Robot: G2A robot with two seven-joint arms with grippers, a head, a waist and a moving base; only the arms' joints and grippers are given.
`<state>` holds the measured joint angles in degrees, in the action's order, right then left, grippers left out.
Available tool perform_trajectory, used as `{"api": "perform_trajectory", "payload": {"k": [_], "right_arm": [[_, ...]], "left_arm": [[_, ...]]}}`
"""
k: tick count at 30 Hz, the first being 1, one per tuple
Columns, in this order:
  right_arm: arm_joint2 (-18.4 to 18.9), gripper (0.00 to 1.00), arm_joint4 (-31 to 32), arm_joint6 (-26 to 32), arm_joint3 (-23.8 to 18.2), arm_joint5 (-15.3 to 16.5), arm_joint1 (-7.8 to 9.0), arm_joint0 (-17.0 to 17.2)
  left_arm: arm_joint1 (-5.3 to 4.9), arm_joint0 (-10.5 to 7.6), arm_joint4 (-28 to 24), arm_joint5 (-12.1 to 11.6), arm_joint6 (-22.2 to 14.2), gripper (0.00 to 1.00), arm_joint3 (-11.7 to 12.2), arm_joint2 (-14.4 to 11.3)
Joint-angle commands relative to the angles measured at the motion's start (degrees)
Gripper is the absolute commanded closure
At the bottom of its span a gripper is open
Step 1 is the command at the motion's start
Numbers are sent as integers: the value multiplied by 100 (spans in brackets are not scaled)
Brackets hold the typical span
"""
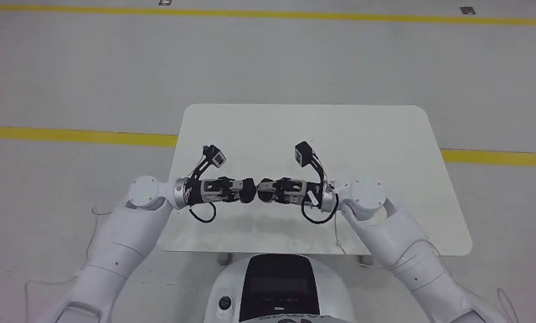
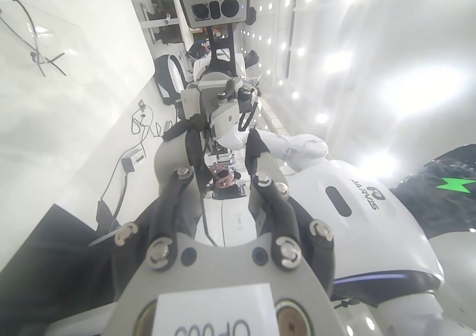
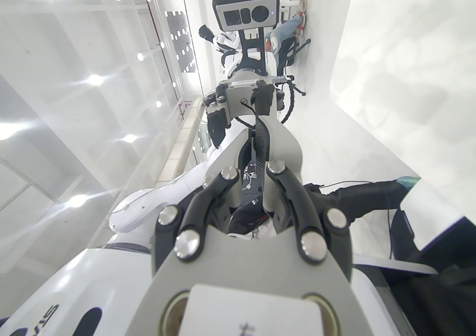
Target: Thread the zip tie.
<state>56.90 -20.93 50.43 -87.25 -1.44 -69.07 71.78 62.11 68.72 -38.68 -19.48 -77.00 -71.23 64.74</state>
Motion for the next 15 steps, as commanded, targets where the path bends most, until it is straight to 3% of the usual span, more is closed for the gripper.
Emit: {"api": "perform_trajectory", "payload": {"k": [1,15], "right_arm": [[10,100,-21,-46,7,-3,0,7],[61,100,-82,-193,-6,0,13,54]], "left_arm": [[11,8,-9,0,-2,78,18,8],[82,-88,-98,0,-99,78,218,-15]]}}
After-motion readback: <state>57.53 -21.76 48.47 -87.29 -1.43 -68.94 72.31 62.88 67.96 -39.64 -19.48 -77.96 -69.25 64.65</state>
